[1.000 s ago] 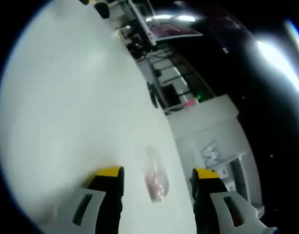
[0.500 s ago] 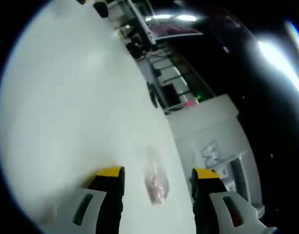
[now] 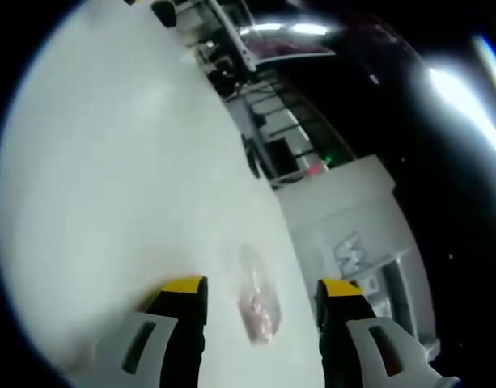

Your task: Open the resealable bag by pulling the two sides of the seal apart until the entire bag opening is separated and visibly accessible.

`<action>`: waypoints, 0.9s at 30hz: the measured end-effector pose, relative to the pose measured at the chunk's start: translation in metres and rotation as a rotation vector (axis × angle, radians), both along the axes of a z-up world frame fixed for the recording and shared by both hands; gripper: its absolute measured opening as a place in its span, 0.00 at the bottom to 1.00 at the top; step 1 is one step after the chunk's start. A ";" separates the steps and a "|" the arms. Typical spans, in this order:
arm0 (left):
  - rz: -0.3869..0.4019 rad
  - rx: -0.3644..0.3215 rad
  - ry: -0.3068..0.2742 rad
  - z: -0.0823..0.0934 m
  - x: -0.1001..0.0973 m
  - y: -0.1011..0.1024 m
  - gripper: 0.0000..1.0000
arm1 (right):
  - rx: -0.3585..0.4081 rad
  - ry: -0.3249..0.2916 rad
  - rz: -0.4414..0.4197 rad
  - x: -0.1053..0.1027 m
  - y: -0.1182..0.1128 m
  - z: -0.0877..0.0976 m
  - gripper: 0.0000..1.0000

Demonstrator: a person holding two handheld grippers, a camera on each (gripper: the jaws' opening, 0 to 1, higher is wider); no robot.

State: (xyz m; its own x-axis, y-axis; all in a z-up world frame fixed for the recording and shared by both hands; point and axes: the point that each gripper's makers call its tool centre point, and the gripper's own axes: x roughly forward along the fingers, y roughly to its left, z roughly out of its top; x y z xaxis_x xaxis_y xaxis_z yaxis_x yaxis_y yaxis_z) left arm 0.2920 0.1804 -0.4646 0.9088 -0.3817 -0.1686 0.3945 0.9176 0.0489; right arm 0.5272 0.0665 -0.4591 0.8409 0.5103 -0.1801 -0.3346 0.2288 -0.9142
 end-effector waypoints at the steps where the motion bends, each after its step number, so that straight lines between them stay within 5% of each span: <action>1: 0.001 -0.001 0.000 0.000 0.000 0.000 0.72 | 0.001 0.001 0.000 0.000 0.000 0.000 0.52; 27: 0.002 -0.011 0.007 -0.003 0.004 0.005 0.72 | -0.002 0.007 -0.014 0.023 0.008 -0.002 0.49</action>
State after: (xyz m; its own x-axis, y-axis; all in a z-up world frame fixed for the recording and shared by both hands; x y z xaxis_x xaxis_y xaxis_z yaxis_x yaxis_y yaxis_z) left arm 0.2964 0.1858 -0.4680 0.9085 -0.3813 -0.1709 0.3925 0.9190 0.0364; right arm 0.5499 0.0742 -0.4611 0.8467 0.4981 -0.1870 -0.3376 0.2315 -0.9124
